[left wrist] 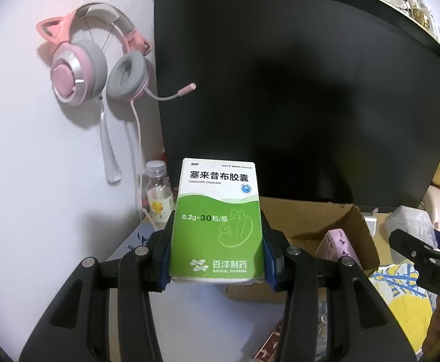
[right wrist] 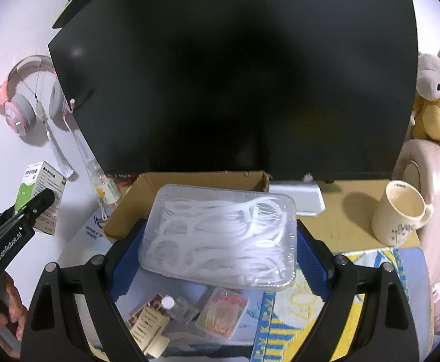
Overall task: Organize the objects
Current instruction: 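Carry the medicine box and floss box over the cardboard box and lower them in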
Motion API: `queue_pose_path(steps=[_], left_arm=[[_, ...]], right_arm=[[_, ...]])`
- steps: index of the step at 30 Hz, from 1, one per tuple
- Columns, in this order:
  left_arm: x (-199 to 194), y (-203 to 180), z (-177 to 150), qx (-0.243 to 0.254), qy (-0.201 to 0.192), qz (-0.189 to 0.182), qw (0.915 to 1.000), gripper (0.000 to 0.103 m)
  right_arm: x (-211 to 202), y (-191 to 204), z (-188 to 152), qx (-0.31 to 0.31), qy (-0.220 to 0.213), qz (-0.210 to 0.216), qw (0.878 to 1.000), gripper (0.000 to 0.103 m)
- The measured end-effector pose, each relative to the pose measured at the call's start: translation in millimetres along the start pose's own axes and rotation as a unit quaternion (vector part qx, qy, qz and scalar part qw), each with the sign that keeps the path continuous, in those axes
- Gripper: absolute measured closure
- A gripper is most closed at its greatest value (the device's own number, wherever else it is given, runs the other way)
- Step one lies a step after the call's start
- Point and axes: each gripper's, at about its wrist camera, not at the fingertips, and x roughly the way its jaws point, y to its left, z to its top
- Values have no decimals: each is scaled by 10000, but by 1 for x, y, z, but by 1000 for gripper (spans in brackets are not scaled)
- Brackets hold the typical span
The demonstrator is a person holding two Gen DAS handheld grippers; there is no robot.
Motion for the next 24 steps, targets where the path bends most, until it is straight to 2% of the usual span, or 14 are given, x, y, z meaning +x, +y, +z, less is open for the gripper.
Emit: queue_pose_path(steps=[12,14,17,24], left_arm=[[29,-19,8,232,12,-164,9996,58],[32,-18,9,182,24,-323,9993,58],[37,-20,9,181,-5,-326,9993,58],[54,-30,3,255,32,-324,9991,58]], right_arm=[[24,-4,15,28,-69,106,9999,7],[27,-4,18,54,-64,221,9997,7],[33,-4,20,140,-41,555,9984,7],[42,3,15,-76,-195,597,9980,7]])
